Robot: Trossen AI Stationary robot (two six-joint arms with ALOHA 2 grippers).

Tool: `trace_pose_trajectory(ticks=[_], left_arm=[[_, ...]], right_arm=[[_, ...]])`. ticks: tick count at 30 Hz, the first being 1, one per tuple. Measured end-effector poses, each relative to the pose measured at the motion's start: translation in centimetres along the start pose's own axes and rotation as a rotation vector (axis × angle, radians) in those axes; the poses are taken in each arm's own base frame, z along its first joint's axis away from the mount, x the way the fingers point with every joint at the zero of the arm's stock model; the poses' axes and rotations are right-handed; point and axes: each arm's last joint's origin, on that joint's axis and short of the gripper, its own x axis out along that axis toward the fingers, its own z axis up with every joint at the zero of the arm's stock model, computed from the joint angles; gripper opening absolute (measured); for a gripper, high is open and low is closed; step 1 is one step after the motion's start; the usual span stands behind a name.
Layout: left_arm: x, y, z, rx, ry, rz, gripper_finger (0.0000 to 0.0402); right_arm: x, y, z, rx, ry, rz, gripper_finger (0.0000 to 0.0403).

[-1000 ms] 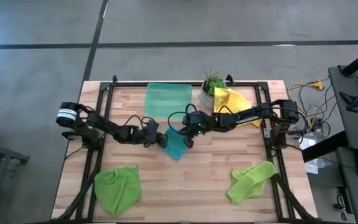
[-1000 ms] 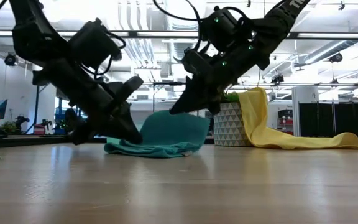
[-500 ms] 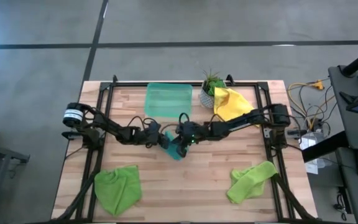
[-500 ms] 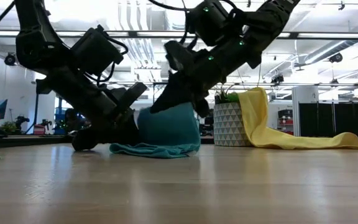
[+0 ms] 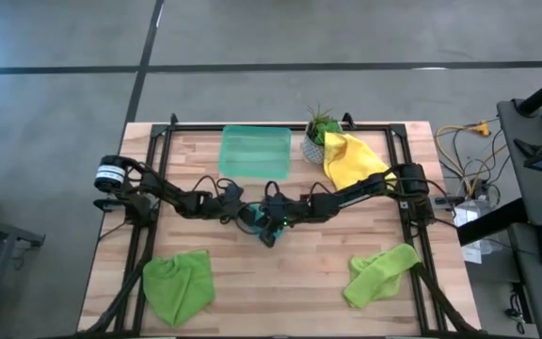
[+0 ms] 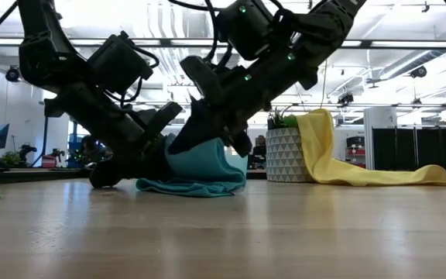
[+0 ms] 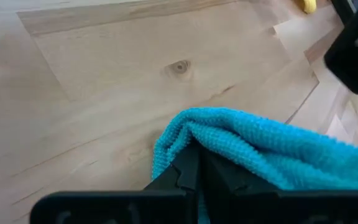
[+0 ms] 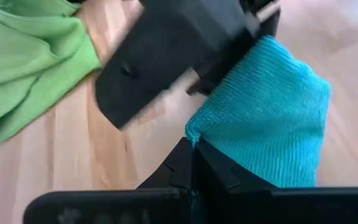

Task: Fold microfiber towels
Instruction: Fold the blue microfiber towel

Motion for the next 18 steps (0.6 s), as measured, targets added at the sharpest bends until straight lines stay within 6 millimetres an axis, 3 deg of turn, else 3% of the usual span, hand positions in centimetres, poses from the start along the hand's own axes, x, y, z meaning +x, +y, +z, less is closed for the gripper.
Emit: trace_pose_trajectory(ticks=[18], left_arm=[[-3.7, -1.2, 2.1, 0.043, -0.079, 0.029, 0.0000]], right_arm=[[0.0, 0.0, -0.9, 0.005, 0.040, -0.017, 0.0009]])
